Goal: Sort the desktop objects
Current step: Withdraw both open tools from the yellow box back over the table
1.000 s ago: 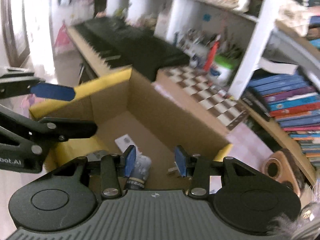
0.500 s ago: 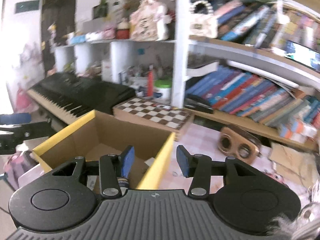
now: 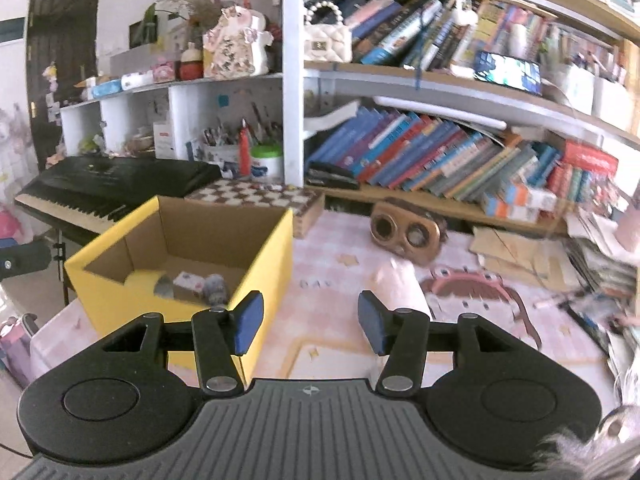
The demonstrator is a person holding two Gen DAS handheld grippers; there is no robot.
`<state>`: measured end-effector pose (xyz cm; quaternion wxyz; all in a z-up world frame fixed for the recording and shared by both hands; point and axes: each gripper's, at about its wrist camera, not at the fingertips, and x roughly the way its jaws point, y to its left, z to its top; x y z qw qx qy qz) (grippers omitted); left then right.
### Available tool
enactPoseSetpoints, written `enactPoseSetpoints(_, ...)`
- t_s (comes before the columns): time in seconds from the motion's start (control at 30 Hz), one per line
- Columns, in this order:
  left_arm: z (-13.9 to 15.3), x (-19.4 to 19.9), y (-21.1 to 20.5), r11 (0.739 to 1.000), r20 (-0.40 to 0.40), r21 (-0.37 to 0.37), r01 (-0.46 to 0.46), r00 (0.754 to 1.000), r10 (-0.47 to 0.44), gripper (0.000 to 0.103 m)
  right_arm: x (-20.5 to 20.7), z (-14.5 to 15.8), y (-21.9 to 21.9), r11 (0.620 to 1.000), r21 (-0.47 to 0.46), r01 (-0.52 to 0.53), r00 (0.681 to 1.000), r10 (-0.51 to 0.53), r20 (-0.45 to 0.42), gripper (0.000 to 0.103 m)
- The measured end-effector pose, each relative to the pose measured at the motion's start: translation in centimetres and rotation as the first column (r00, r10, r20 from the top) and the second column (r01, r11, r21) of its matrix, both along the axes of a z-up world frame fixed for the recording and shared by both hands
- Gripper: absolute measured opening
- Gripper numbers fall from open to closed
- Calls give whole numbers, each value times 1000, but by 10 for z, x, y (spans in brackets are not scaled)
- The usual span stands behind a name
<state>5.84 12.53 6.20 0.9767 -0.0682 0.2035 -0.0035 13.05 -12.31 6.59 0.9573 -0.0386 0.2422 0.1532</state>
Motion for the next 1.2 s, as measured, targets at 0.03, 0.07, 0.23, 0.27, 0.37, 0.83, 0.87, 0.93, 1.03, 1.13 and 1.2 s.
enactPoseSetpoints(0.03,-1,-5,-2,1000,-2,4,6,1000,-6,87,-6,-2,-2,1000,1,8,1000,-8,-4,51)
enactPoseSetpoints(0.07,-2,-9,-3,1000,-5,8,10,1000,-10,87,-13,-5,-4,1000,2,17,1000,-17,-9,51)
enactPoseSetpoints(0.23,-9,-30,-10,999,-28,16,28,999,-28,87,-42,-15,-12,999,7,49,999,-49,-21,51)
enactPoseSetpoints(0.27,-11,-33,-11,999,-33,17,32,999,-32,87,-48,-17,-13,998,9,55,998,-55,-24,51)
enactPoseSetpoints(0.37,-16,-44,-16,999,-44,20,40,998,-39,87,-63,-24,-16,998,4,64,997,-64,-34,51)
enactPoseSetpoints(0.83,-44,-73,-41,994,-101,38,98,990,-93,87,-117,-55,-26,991,-23,133,986,-135,-98,52)
enactPoseSetpoints(0.87,-46,-73,-43,994,-107,38,103,989,-98,87,-120,-56,-27,990,-26,139,985,-141,-101,52)
enactPoseSetpoints(0.93,-49,-72,-45,993,-117,33,109,988,-105,87,-124,-58,-29,988,-32,152,982,-154,-106,54)
enactPoseSetpoints(1.03,-51,-70,-51,992,-133,27,127,984,-122,87,-128,-60,-32,985,-37,166,979,-169,-117,54)
enactPoseSetpoints(1.13,-55,-67,-57,988,-153,13,157,976,-153,87,-133,-63,-32,985,-52,163,977,-168,-127,55)
enactPoseSetpoints(1.2,-58,-65,-61,984,-172,2,176,970,-173,87,-136,-65,-31,985,-63,158,977,-165,-133,57)
